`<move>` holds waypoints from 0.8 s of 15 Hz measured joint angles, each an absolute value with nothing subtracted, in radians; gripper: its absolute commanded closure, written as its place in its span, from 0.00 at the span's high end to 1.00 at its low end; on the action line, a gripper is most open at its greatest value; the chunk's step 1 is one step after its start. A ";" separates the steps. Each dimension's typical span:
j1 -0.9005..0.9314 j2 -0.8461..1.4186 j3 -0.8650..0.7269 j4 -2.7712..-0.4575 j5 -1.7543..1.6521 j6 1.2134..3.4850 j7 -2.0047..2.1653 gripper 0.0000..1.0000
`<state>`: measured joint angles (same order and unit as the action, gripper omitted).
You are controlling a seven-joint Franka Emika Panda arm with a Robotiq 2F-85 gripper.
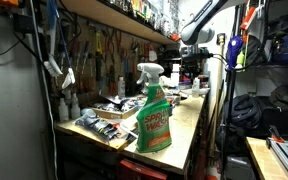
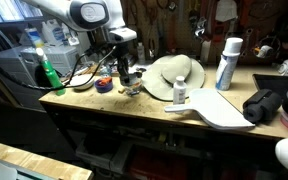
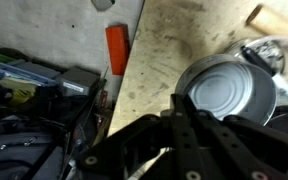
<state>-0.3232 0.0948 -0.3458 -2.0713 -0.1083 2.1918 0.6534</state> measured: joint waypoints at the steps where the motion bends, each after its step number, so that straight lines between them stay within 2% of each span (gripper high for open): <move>1: -0.337 0.120 -0.368 -2.064 -0.112 2.198 0.674 0.01; 5: -0.384 0.213 -0.442 -2.049 -0.111 2.189 0.735 0.01; 12: -0.390 0.268 -0.443 -2.039 0.081 2.165 0.760 0.01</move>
<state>-0.3899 0.2680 -0.4427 -2.0391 0.0810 2.1647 0.7597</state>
